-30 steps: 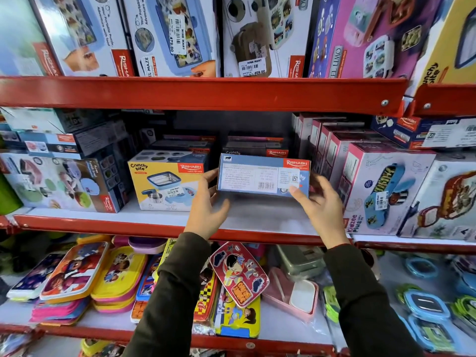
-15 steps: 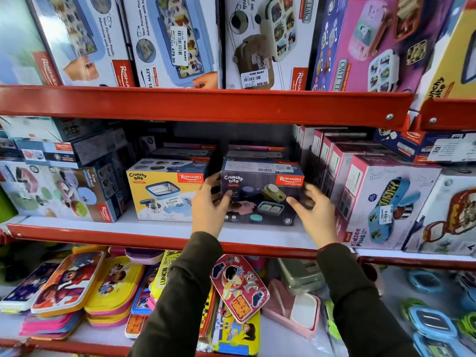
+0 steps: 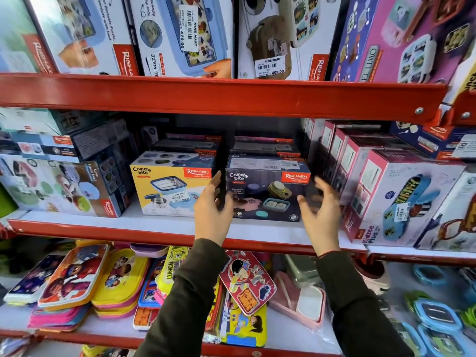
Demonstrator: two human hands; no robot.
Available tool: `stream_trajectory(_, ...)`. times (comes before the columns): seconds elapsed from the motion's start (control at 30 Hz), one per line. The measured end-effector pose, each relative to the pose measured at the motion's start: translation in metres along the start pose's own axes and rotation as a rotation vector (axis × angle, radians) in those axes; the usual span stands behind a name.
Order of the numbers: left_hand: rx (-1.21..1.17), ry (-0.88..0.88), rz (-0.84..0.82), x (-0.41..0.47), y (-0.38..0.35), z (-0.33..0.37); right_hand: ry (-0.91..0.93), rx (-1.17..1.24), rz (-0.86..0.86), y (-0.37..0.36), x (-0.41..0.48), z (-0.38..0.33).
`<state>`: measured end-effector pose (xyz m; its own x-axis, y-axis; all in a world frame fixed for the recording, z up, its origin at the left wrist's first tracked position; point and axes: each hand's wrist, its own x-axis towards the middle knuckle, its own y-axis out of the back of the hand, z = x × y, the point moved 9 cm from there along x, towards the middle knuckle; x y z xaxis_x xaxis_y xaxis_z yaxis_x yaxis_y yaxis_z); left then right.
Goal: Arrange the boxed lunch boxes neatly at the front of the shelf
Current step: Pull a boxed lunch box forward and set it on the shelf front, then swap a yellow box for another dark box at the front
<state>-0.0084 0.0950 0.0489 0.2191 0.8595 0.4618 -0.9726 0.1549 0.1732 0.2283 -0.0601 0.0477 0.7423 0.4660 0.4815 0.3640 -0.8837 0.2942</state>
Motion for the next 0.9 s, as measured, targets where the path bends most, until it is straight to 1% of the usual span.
stream_trajectory(0.07,-0.012,-0.034,0.019,-0.001,0.008,0.008,0.029,0.036,0.095,0.011,-0.005,-0.007)
stream_trajectory(0.13,-0.006,-0.069,0.043,0.003,0.022,0.01,0.085,0.043,0.153,0.011,-0.011,-0.022)
stream_trajectory(0.23,0.015,-0.106,0.082,0.01,0.045,0.009,0.162,0.051,0.146,-0.007,-0.022,-0.046)
stream_trajectory(0.3,0.026,-0.119,0.098,0.013,0.059,0.007,0.182,0.081,0.092,-0.029,-0.03,-0.06)
stream_trajectory(0.47,0.114,-0.21,0.155,0.023,0.103,0.002,0.159,0.123,-0.142,-0.103,-0.058,-0.09)
stream_trajectory(0.5,0.125,-0.195,0.164,0.026,0.113,-0.003,0.14,0.107,-0.18,-0.118,-0.064,-0.092)
stream_trajectory(0.57,0.139,-0.106,0.162,0.032,0.13,-0.018,0.087,0.027,-0.251,-0.147,-0.072,-0.089)
stream_trajectory(0.7,0.185,0.087,0.063,0.046,0.151,-0.061,-0.006,-0.204,-0.381,-0.191,-0.082,-0.079)
stream_trajectory(0.77,0.22,0.162,-0.042,0.052,0.152,-0.086,-0.043,-0.274,-0.409,-0.203,-0.084,-0.074)
stream_trajectory(0.83,0.232,0.169,-0.142,0.055,0.153,-0.107,-0.079,-0.288,-0.423,-0.206,-0.087,-0.073)
stream_trajectory(0.9,0.19,0.158,-0.211,0.056,0.155,-0.115,-0.107,-0.274,-0.434,-0.203,-0.094,-0.076)
